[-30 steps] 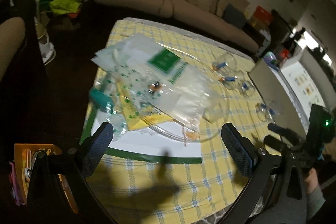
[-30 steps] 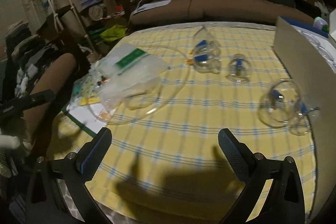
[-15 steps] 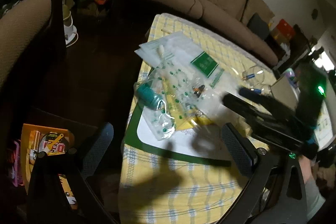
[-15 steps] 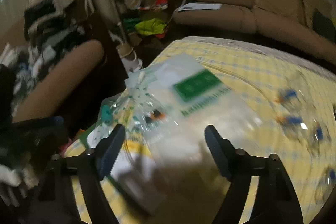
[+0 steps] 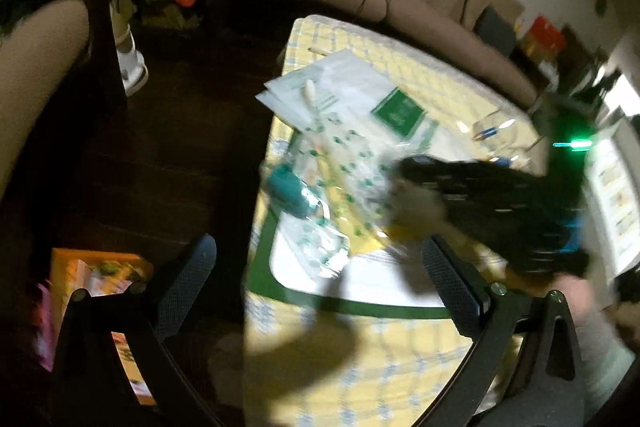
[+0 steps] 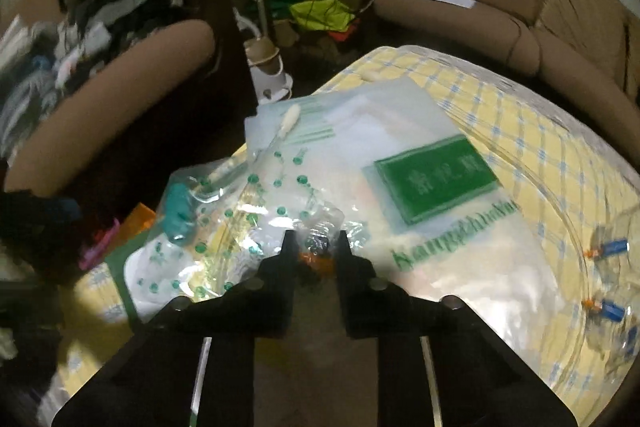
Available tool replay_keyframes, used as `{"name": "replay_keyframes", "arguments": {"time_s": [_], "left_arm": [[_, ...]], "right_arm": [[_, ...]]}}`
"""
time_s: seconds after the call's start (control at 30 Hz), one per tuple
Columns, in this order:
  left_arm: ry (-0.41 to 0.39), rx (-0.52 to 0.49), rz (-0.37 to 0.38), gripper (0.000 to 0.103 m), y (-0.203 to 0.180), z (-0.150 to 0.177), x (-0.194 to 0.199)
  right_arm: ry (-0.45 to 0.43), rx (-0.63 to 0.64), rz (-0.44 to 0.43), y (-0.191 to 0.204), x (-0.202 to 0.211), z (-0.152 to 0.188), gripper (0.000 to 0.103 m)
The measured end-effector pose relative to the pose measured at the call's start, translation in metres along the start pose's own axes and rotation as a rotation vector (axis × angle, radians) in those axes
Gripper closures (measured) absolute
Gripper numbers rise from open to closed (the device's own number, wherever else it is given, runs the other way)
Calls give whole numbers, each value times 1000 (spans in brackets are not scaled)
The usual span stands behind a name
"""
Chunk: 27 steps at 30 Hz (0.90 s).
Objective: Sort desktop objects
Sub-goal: 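Grasp the teal item in the green-dotted bag with the left tool while the right tool grasps small orange parts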
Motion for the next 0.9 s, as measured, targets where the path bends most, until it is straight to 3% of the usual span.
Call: {"name": "replay_keyframes", "arguments": {"time_s": [0.17, 0.33, 0.47, 0.53, 0.57, 0.6, 0.67, 0.8, 0.9], "left_arm": [[51, -97, -36, 0, 1, -12, -30], [102, -267, -87, 0, -8, -23, -64], [136, -273, -87, 0, 1, -22, -81], [108, -226, -27, 16, 6, -24, -79], [97, -205, 1, 36, 8, -25, -76], [86, -184, 23, 46, 10, -25, -73], [83, -155, 32, 49, 13, -23, -70], [31, -100, 36, 69, 16, -23, -55], [-37, -65, 106, 70, 11, -24, -34]], "right_arm": [[-43, -104, -34, -24, 46, 4, 91], [-70, -187, -82, -42, 101, 22, 91], [-67, -227, -110, -50, 134, 46, 91], [-58, -253, -123, -53, 146, 59, 91], [-58, -265, -124, -55, 150, 64, 91], [-59, -278, -127, -57, 155, 69, 91], [-61, -305, -125, -62, 163, 78, 91], [-63, -344, -115, -69, 175, 90, 91], [-70, -363, -104, -77, 188, 96, 90]]}}
Point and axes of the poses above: each gripper's, at about its wrist camera, not at the fingertips, and x roughly against the way its jaws point, y to its left, z to its underside, the point moved 3 cm from there along -x, roughly the way its jaws point, and after that the axes turned 14 degrees about z, right-handed, at the moved point
